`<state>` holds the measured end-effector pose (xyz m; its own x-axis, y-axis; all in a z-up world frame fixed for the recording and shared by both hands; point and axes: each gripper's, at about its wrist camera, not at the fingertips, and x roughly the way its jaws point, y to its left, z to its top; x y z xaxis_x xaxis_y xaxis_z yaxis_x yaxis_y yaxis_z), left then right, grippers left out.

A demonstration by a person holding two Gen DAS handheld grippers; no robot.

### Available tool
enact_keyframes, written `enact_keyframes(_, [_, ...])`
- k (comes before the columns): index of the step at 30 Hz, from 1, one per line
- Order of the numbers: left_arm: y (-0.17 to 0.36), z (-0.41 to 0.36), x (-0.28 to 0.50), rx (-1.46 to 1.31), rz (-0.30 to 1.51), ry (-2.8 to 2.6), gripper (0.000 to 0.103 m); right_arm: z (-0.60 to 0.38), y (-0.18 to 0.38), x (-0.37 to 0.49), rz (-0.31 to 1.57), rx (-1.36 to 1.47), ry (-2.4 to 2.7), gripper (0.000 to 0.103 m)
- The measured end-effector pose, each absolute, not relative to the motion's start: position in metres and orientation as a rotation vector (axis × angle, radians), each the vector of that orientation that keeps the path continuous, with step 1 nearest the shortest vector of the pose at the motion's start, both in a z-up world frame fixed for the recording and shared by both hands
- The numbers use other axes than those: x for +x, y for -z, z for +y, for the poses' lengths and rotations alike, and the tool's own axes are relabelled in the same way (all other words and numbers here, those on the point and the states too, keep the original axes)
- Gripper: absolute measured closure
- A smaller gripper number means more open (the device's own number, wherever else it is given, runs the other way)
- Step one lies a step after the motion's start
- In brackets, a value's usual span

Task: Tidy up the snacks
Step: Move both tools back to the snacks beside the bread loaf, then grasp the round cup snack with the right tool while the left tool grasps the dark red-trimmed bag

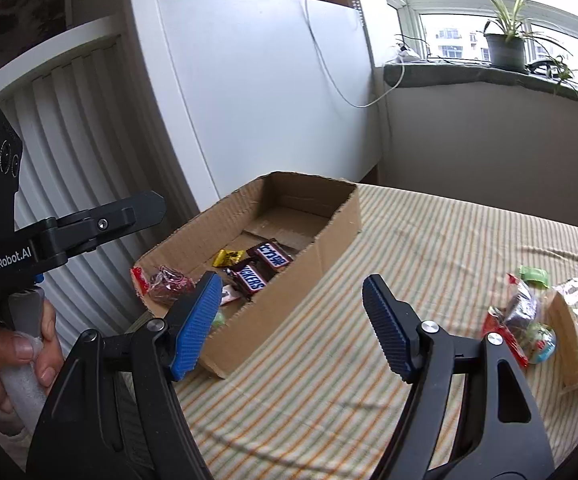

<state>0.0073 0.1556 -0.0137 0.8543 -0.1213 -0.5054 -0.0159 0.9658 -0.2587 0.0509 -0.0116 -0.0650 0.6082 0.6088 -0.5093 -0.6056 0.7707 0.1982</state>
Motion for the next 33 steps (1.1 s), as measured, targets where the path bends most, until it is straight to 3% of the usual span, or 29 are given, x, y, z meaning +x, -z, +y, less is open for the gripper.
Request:
enact_keyframes(15, [0.019, 0.009, 0.062, -0.130, 0.646, 0.360, 0.028, -0.176, 0.096, 0.067, 0.650, 0.158, -0.419, 0.027])
enact_keyframes(33, [0.074, -0.034, 0.151, -0.180, 0.881, 0.494, 0.030, -0.167, 0.128, 0.086, 0.788, 0.060, -0.488, 0.027])
